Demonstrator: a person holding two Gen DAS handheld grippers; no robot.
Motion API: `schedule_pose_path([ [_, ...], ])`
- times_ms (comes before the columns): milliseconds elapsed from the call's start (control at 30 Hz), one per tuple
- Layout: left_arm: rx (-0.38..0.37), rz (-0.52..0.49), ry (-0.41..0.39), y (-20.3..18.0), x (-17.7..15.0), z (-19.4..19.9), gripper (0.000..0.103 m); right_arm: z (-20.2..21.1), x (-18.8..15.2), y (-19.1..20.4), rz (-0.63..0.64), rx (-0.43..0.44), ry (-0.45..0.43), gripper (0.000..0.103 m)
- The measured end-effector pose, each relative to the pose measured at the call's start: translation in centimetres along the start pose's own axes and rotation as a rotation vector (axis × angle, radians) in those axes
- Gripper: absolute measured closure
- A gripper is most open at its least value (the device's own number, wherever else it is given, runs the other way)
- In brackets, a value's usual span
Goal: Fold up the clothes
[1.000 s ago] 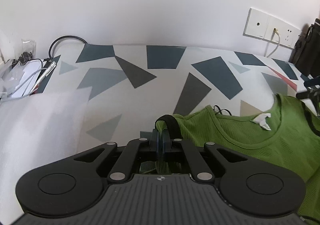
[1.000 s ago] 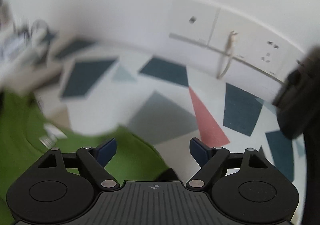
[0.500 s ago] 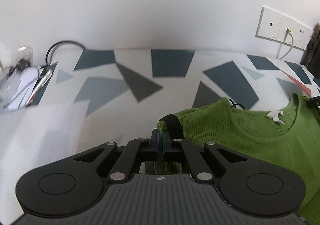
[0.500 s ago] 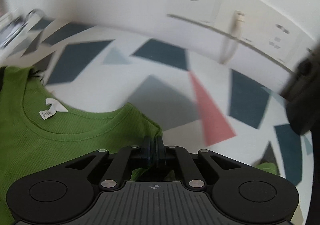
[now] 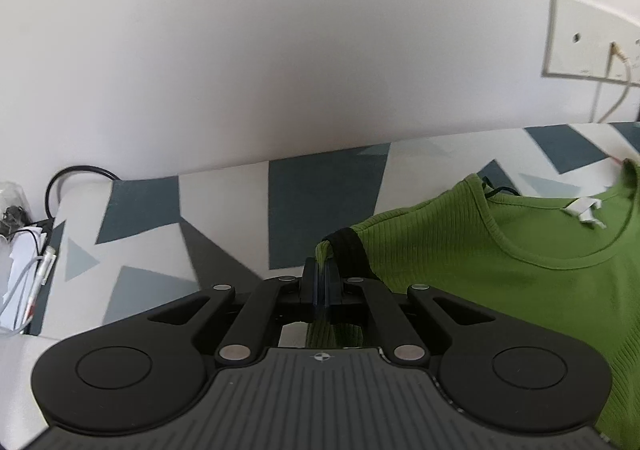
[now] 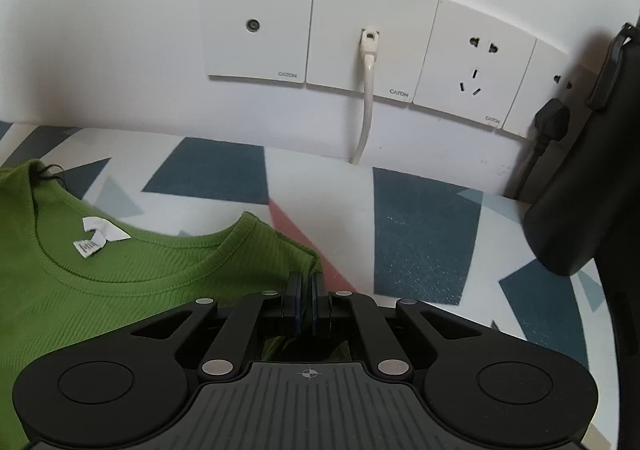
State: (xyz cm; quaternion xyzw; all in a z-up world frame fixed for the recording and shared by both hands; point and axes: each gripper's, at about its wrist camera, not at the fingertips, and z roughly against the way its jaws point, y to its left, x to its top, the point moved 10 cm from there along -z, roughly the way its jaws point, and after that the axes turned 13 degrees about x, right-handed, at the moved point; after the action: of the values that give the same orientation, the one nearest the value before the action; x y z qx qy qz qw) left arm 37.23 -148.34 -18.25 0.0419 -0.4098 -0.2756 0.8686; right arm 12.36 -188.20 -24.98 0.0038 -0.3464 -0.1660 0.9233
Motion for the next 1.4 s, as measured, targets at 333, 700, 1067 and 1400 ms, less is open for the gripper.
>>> schedule_pose_path([
  [333, 0.032, 0.023, 0.041, 0.7, -0.5, -0.1, 0.074, -2.3, 1.7, 0.9, 0.041, -0.048, -0.027, 0.098],
  [700, -0.068, 0.089, 0.043, 1.1, -1.0, 5.5, 0.027, 0.5, 1.7, 1.5, -0.027, -0.090, -0.092, 0.015],
  [1067, -0.170, 0.078, 0.048, -0.9, -1.5, 14.2, 0.013, 10.2, -0.8, 3.7, -0.061, 0.011, -0.095, 0.001],
  [1400, -0.187, 0.139, 0.107, -0.3, -8.2, 21.7, 0.013, 16.9, -8.2, 2.1, -0.243, 0.190, -0.074, 0.001],
])
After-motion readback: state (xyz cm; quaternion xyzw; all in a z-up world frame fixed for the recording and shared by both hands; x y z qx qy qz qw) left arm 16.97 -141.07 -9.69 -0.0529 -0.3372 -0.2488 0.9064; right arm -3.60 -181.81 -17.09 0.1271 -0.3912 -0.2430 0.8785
